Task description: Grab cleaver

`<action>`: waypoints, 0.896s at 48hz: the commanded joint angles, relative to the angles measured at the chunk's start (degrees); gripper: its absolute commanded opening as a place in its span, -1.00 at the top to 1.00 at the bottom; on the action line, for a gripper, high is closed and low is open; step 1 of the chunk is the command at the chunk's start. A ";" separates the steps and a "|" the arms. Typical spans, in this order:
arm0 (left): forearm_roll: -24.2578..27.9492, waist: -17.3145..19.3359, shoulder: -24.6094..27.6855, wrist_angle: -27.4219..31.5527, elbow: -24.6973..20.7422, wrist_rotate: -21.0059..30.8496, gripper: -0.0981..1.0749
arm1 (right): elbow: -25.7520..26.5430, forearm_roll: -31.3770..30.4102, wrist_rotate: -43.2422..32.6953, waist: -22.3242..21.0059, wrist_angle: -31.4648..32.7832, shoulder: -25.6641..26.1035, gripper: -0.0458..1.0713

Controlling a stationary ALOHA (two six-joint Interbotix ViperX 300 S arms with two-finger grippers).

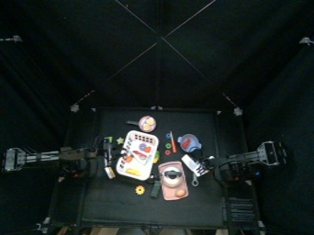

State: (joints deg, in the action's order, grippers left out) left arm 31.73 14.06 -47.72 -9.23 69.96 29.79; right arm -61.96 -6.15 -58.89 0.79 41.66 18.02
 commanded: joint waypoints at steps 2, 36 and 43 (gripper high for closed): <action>-0.09 -0.09 0.09 -0.26 -0.70 0.00 -0.42 | 0.35 0.00 0.18 0.09 -0.09 -0.62 -0.51; -0.09 -0.09 0.09 -0.26 -0.44 0.09 -0.42 | 3.78 -0.09 0.44 2.81 1.23 3.52 0.00; -0.09 -0.09 0.09 -0.26 -0.53 0.09 -0.42 | 5.10 -1.41 0.00 3.25 1.76 6.86 0.05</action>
State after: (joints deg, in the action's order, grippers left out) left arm 31.73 14.06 -47.72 -9.23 70.22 29.79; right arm -58.45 -6.68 -58.45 3.69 43.33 22.50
